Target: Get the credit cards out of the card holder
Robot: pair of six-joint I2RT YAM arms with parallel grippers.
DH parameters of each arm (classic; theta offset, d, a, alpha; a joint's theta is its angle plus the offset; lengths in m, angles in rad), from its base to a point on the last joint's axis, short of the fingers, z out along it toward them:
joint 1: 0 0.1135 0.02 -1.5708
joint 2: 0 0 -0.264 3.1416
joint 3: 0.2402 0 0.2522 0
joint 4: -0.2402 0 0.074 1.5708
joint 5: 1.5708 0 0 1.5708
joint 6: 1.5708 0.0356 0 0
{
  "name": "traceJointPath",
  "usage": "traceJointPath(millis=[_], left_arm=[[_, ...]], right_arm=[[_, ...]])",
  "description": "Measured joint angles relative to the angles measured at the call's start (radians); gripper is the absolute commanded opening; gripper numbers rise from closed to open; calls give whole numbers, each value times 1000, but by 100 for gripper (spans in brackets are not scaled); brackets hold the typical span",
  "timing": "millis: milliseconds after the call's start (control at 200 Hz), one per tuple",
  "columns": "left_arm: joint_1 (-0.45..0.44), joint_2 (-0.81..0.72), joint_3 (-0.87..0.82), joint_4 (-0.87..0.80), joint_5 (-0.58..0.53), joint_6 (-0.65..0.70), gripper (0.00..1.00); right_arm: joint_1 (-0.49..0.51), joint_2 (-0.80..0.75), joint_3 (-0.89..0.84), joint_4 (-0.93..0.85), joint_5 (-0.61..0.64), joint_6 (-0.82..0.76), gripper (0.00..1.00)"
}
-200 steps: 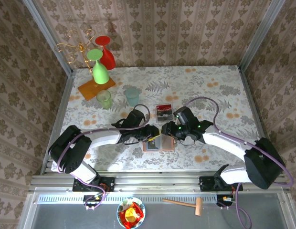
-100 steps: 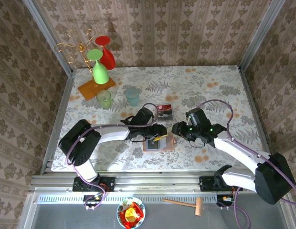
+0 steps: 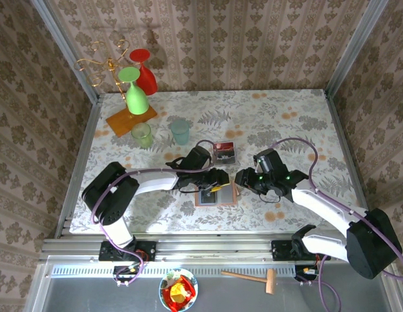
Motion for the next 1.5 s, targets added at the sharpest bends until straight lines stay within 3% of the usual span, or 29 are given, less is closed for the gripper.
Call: traceJointPath(millis=[405, 740, 1050, 1500], left_arm=[[29, -66, -84, 14, -4, 1, 47], [75, -179, -211, 42, -12, 1, 45], [100, -229, -299, 72, -16, 0, 34], [100, -230, -309, 58, -38, 19, 23]], right_arm=[[16, 119, 38, 32, -44, 8, 43], [107, 252, 149, 53, -44, 29, 43], [179, 347, 198, 69, -43, 53, 41], [194, 452, 225, 105, -45, 57, 36]])
